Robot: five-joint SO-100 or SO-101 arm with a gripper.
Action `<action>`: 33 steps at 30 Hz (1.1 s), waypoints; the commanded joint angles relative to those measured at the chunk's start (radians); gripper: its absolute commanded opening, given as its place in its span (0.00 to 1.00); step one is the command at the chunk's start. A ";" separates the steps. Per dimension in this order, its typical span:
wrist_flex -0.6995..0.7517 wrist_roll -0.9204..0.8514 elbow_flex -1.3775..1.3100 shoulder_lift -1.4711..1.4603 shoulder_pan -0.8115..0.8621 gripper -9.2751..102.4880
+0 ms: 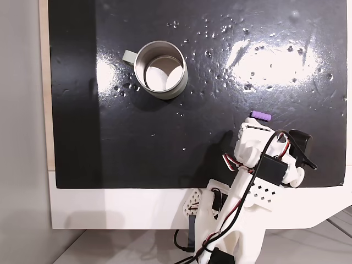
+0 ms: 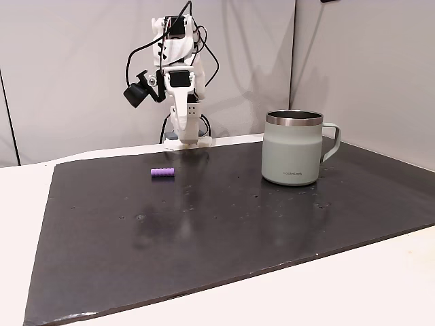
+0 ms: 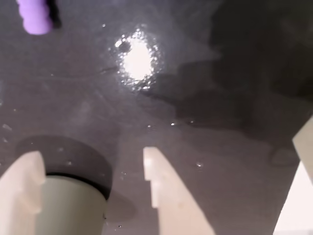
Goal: Grasp a pengrip and put it in the cup.
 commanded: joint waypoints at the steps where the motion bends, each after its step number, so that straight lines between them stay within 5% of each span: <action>1: 0.025 -0.028 -0.074 -0.015 0.034 0.28; 33: -0.034 -0.169 -0.365 -0.560 0.204 0.28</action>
